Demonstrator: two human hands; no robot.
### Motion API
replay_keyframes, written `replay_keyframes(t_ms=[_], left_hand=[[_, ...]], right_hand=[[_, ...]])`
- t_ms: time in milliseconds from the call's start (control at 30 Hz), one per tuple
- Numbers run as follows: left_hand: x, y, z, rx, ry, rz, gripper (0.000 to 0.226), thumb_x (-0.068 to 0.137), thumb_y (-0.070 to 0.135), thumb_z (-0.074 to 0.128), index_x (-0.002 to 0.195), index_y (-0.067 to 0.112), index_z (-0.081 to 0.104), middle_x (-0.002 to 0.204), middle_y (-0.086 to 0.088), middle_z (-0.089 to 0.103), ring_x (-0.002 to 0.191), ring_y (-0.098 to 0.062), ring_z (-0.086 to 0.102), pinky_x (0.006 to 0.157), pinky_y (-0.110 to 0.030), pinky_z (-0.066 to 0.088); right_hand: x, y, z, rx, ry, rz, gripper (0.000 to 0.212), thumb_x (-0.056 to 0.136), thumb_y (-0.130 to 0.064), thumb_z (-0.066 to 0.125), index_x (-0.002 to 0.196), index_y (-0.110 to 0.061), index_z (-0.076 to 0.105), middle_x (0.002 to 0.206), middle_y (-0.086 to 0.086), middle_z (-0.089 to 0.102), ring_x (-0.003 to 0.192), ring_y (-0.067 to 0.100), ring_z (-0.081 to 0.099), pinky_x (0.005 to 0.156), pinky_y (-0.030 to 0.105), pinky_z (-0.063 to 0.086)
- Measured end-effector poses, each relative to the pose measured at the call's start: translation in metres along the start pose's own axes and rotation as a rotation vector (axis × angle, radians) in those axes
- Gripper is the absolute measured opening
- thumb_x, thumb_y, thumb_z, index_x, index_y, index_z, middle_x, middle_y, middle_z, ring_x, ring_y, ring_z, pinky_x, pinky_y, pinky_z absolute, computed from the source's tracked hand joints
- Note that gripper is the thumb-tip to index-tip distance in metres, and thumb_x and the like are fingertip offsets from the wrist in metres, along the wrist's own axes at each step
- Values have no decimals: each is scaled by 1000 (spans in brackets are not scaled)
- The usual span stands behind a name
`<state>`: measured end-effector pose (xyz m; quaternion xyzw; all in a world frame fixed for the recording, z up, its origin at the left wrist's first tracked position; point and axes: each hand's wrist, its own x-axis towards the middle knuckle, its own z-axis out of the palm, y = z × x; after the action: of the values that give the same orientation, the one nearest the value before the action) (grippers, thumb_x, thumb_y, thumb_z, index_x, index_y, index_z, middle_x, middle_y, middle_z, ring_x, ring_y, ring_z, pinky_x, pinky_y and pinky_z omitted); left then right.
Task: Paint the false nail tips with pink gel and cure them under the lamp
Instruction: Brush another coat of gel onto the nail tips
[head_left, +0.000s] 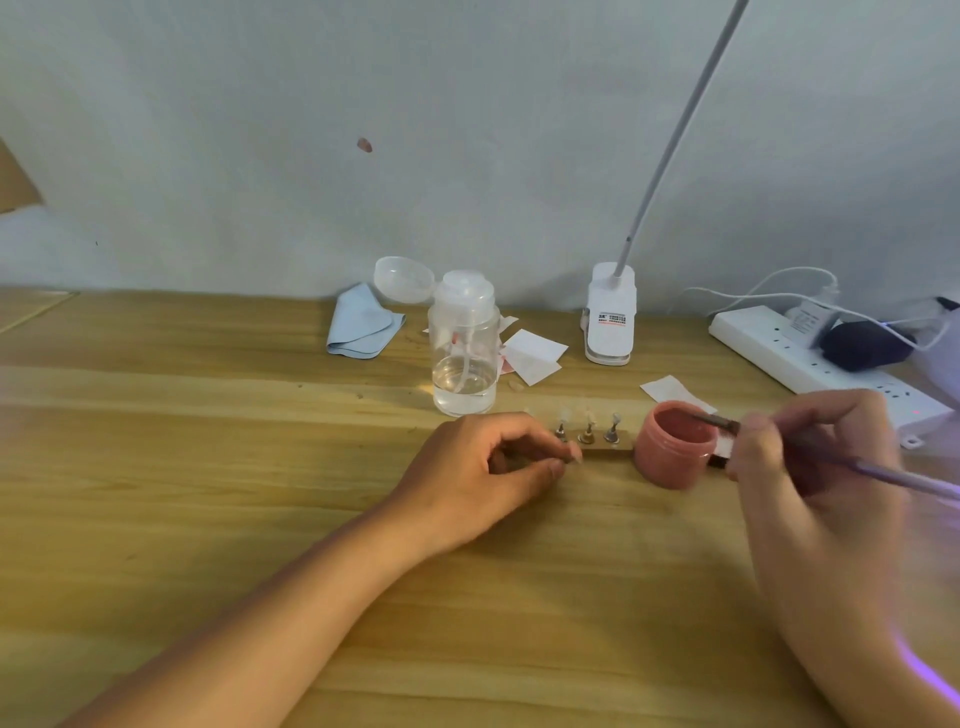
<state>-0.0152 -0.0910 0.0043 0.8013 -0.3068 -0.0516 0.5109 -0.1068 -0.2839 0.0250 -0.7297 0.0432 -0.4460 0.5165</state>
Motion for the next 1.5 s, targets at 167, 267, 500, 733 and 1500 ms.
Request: replay_keyframes(t_ms=[167, 267, 500, 733, 1500], left_hand=[[1, 0, 0, 41, 11, -26, 19, 88, 23, 73, 84, 41, 72, 96, 21, 74, 49, 0, 36, 51, -13, 30], [1, 0, 0, 81, 22, -42, 17, 87, 25, 74, 85, 42, 73, 92, 22, 73, 47, -2, 36, 50, -16, 31], [0, 2, 1, 102, 35, -81, 22, 85, 23, 74, 77, 43, 70, 91, 20, 74, 44, -4, 34, 48, -22, 31], [0, 3, 1, 89, 38, -88, 19, 84, 22, 75, 77, 39, 70, 92, 16, 75, 44, -4, 34, 49, -23, 30], [0, 2, 1, 95, 36, -56, 24, 85, 21, 74, 76, 43, 70, 88, 25, 73, 43, -4, 33, 46, -16, 30]], right_hand=[[-26, -10, 16, 212, -261, 140, 10, 85, -4, 58, 84, -8, 49, 68, 15, 64, 58, 18, 63, 54, 31, 50], [-27, -4, 16, 260, -373, 283, 9, 87, 2, 61, 90, -4, 56, 75, 17, 71, 68, 24, 67, 67, 31, 56], [-23, -4, 15, 197, -378, 371, 13, 80, -14, 70, 74, -16, 58, 66, 12, 68, 58, 11, 61, 57, 21, 48], [-24, -8, 15, 124, -419, 373, 9, 83, 0, 62, 78, -4, 55, 64, 9, 68, 57, 11, 59, 58, 26, 45], [-23, -4, 14, 158, -316, 360, 13, 77, -16, 66, 73, -13, 54, 58, 4, 61, 58, 20, 60, 73, 47, 51]])
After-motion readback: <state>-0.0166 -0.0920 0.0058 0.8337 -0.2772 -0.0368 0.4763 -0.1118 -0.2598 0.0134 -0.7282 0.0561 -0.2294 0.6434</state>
